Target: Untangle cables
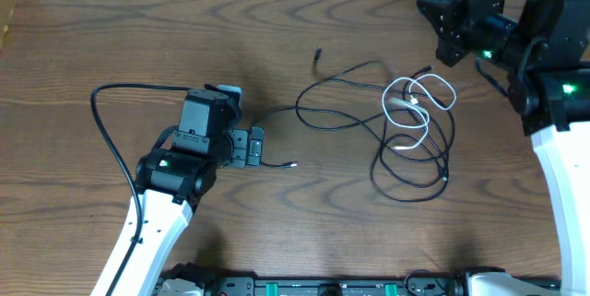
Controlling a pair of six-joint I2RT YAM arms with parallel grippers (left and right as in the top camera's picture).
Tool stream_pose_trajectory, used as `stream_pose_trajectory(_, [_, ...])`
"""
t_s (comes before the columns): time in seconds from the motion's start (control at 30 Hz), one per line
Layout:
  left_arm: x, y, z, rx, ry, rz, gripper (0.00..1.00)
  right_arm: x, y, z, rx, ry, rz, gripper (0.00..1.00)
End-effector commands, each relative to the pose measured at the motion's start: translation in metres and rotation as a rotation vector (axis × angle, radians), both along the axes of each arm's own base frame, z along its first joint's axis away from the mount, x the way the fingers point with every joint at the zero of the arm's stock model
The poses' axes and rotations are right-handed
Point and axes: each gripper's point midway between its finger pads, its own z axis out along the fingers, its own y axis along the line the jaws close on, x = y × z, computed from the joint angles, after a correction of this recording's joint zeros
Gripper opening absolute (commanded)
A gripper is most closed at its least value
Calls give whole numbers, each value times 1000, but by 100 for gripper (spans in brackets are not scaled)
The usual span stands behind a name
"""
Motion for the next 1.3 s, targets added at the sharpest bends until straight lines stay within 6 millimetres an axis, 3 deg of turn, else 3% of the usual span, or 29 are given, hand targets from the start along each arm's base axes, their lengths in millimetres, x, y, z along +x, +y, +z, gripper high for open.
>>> stream_pose_trajectory(0.0, [2,4,0,7,-1,26,99,9,-16,-24,-99,47,-80,2])
stream_pose_trajectory(0.07, [2,4,0,7,-1,26,99,8,-22,-37,-124,94,-112,6])
stream_pose_trajectory(0.17, [2,4,0,7,-1,26,99,6,-31,-59,-165,179,-151,26])
stream_pose_trajectory(0.3, [2,4,0,7,-1,26,99,6,-41,-101,-226,324,-190,46])
stream_pose_trajectory(0.47, [2,4,0,7,-1,26,99,14,-41,-146,-257,444,-174,58])
stream_pose_trajectory(0.87, [2,4,0,7,-1,26,99,29,-61,-255,-346,688,-176,59])
stream_pose_trajectory(1.27, [2,4,0,7,-1,26,99,2,-74,-296,-408,830,-137,56])
